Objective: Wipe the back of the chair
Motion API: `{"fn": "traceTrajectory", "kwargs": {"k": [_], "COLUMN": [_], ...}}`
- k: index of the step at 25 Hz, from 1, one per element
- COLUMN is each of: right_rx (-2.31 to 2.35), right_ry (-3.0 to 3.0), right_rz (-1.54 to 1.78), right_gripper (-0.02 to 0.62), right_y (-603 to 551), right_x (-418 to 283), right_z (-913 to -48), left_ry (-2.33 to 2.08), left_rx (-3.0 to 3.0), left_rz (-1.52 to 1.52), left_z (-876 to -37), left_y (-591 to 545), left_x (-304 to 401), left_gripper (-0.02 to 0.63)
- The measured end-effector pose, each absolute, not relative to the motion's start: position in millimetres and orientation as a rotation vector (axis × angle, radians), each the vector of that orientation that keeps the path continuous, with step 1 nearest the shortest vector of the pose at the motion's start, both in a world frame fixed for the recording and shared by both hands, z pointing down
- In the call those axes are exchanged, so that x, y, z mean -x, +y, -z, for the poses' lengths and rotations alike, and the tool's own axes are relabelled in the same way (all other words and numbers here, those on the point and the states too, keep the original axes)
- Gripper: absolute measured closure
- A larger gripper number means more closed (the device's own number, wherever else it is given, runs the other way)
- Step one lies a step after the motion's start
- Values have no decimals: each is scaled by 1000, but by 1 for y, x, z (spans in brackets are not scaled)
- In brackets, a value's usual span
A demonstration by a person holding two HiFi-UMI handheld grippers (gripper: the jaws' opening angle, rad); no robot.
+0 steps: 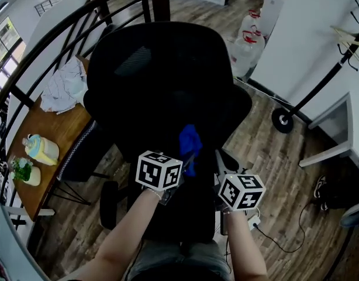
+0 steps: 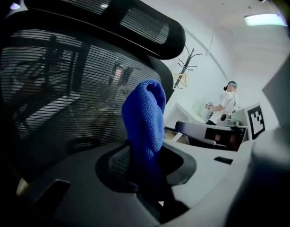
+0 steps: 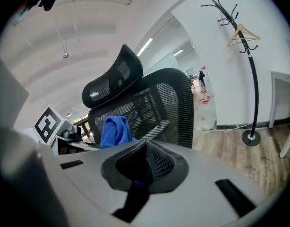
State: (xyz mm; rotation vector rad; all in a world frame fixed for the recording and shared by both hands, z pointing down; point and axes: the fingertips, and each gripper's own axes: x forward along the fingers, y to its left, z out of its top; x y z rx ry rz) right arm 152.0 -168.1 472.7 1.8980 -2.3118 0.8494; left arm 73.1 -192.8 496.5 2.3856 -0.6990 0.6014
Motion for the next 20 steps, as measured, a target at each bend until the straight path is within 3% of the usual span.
{"fn": "traceTrajectory", "kwargs": {"k": [10,20], "right_rx": [-2081,-2096], "right_ry": [-2181,-2134], "right_rz": [-909,-959], "right_gripper": [566,566], "right_y": [-149,-144], "right_x": [-226,-241], "right_z": [-489,-506], "left_ry": [-403,-410], "left_rx": [-2471,-2458], "left_rz": [-718,-779], "left_z": [-512,-531], "left_y": [-173,-184], "left_x": [-195,-211], "left_gripper": [495,495]}}
